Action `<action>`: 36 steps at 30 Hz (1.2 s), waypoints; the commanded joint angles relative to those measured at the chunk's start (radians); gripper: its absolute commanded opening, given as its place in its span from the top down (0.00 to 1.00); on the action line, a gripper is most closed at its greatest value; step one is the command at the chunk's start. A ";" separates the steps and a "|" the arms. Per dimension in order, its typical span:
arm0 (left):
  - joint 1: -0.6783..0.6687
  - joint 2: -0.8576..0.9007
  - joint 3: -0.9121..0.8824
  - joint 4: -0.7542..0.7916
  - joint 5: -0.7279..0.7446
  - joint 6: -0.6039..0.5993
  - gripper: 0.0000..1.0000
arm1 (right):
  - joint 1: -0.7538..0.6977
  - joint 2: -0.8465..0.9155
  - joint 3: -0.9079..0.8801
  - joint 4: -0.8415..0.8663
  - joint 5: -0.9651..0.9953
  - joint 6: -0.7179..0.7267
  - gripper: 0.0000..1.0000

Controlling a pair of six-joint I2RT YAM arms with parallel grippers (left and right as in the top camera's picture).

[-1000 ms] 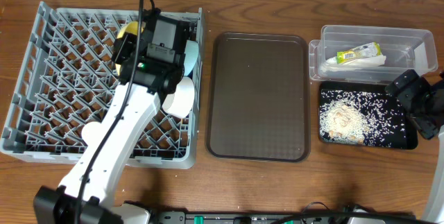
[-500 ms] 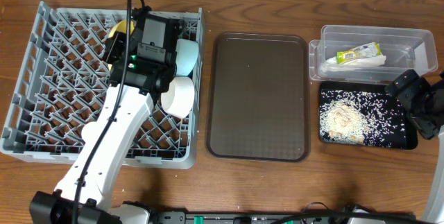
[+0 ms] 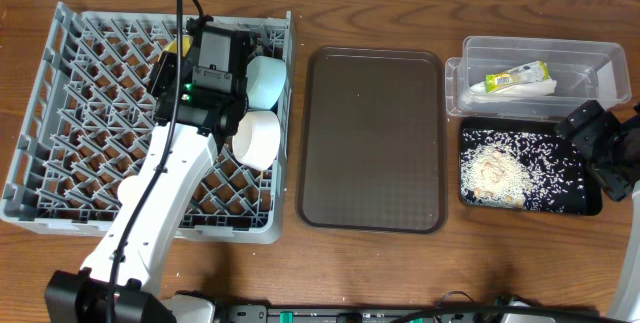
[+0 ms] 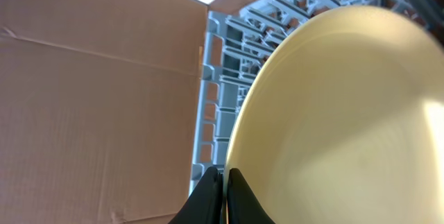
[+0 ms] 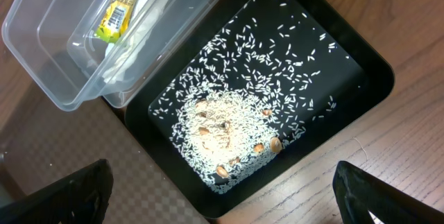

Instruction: Sort waste into correct bins and load items into the dishwasher

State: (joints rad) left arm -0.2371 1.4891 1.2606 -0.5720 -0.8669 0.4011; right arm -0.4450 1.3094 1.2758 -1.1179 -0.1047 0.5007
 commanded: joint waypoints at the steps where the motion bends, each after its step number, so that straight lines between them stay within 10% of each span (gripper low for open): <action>1: 0.006 0.011 -0.012 0.013 0.011 0.006 0.92 | -0.006 -0.011 0.004 0.000 -0.001 -0.004 0.01; 8: 0.006 0.011 -0.013 0.013 0.016 0.005 0.92 | -0.006 -0.011 0.004 0.000 -0.001 -0.004 0.01; 15: -0.022 0.011 -0.012 0.013 0.044 -0.040 0.46 | -0.006 -0.011 0.004 0.000 -0.001 -0.004 0.01; 23: -0.100 -0.020 -0.004 0.012 0.055 -0.175 0.24 | -0.006 -0.011 0.004 0.000 -0.001 -0.004 0.01; 36: -0.106 -0.425 0.040 -0.243 0.439 -0.567 0.14 | -0.006 -0.011 0.004 0.000 -0.001 -0.004 0.01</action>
State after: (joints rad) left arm -0.3435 1.1545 1.2682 -0.7872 -0.5465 -0.0330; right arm -0.4450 1.3094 1.2755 -1.1175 -0.1043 0.5007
